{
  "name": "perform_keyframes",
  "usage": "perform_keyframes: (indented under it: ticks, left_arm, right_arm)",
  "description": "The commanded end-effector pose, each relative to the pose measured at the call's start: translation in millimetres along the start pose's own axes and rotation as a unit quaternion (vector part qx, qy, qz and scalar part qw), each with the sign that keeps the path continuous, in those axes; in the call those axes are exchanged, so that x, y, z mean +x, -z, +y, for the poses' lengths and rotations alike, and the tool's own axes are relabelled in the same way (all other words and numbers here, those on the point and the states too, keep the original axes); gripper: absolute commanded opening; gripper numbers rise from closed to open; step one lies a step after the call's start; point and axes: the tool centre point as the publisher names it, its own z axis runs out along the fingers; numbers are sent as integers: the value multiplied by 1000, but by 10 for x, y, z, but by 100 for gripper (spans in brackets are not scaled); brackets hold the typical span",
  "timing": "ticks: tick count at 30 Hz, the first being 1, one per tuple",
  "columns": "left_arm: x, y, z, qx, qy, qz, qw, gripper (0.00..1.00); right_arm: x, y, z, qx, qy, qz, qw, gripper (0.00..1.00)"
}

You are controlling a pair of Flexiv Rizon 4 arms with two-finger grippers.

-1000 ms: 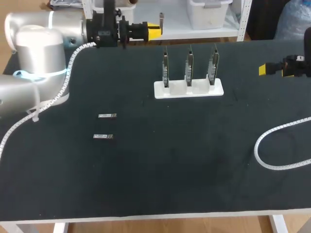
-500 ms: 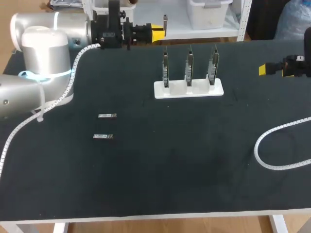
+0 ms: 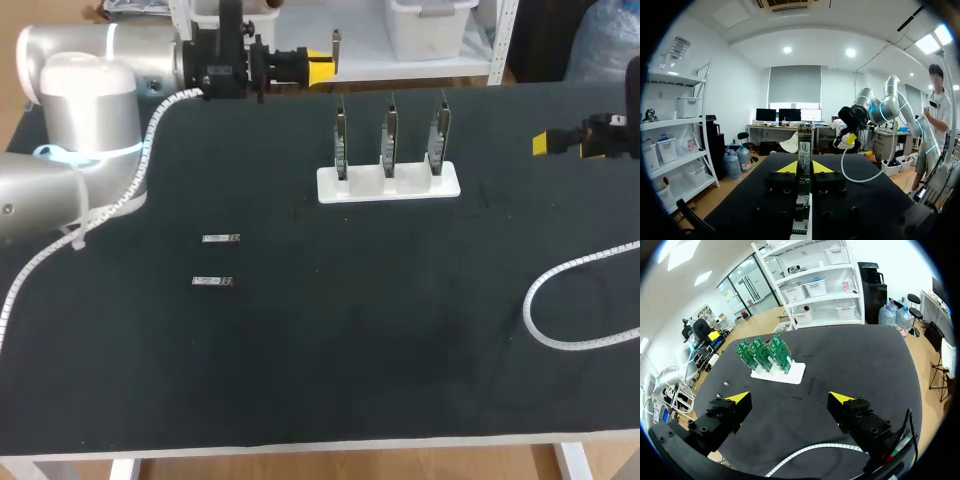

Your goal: Pick up the optical module with the left hand, and insert it into the network port with the right hand.

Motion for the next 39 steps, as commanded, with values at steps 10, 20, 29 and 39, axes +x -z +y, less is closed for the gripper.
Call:
perform_keyframes:
  ticks: [10, 20, 29, 39]
  left_arm:
    - [-2, 1, -5, -1, 0, 1, 1000, 0]
    - [-20, 22, 5, -4, 0, 0, 1000, 0]
    - [-7, -97, -55, 13, -22, -1, 1000, 0]
    - [115, -195, -46, 14, -10, -7, 1000, 0]
  right_arm:
    - [0, 0, 0, 0, 0, 0, 1000, 100]
    - [0, 0, 0, 0, 0, 0, 1000, 100]
    - [0, 0, 0, 0, 0, 0, 1000, 100]
    - [0, 0, 0, 0, 0, 0, 1000, 100]
